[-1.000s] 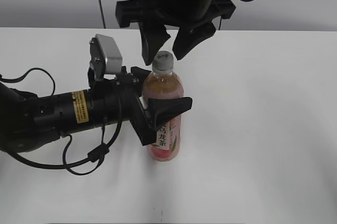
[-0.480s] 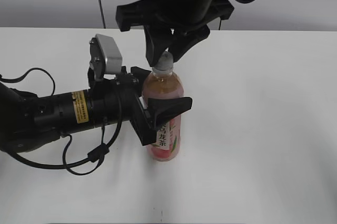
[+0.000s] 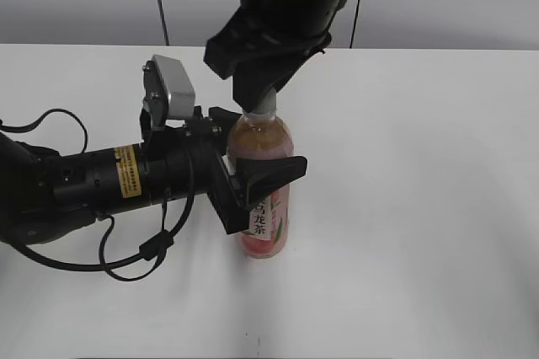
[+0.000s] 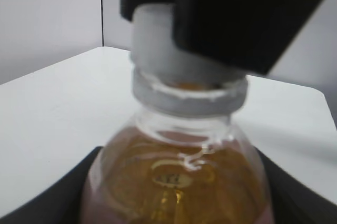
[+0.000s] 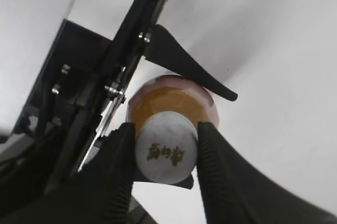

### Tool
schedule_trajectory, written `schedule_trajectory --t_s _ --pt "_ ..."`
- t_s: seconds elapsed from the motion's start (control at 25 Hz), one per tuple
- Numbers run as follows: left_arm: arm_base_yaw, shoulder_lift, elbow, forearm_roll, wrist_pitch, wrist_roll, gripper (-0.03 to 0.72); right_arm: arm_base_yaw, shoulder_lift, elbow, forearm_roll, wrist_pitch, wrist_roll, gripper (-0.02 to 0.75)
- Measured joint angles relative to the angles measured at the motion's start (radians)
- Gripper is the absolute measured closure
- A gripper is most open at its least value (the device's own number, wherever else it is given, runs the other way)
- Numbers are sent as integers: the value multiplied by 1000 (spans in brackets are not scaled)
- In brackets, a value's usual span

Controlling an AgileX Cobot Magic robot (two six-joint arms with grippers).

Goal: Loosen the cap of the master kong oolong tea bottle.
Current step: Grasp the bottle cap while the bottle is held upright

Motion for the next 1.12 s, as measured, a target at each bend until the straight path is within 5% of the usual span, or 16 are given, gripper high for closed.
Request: schedule_trajectory --t_s 0.56,1.12 --pt "0 0 0 3 -1 4 231 0 0 0 7 1 -927 464" --pt "0 0 0 3 -1 4 231 0 0 0 12 5 -1658 464"
